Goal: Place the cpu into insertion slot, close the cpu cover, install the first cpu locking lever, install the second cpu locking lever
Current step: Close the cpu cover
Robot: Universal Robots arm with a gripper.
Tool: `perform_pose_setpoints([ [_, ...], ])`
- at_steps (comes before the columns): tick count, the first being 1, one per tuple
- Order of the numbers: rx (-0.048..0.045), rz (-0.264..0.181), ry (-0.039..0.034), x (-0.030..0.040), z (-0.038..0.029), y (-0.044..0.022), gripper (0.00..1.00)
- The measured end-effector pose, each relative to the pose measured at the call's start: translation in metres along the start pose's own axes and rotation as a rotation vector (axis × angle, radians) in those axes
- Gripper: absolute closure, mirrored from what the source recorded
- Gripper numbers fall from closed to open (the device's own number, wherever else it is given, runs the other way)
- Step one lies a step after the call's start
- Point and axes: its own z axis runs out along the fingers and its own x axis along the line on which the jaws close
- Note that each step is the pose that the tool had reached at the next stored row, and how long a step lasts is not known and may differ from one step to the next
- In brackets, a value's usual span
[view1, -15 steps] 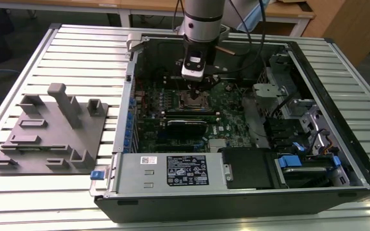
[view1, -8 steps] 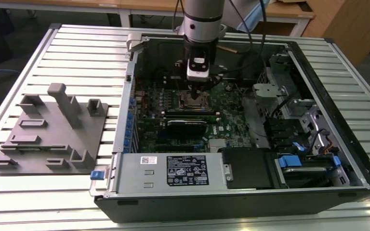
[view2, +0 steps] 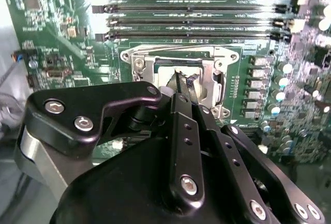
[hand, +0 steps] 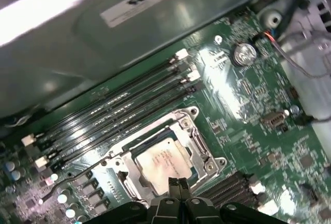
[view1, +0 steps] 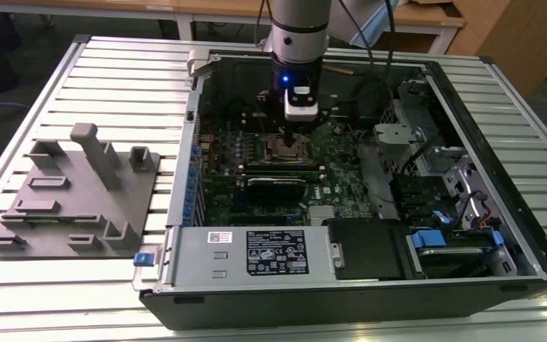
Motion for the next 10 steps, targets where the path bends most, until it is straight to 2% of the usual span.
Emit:
perform_pose_setpoints([
  [10,-0.0143,-0.174,-0.0076,0.0,0.0004,0.0,0.9],
])
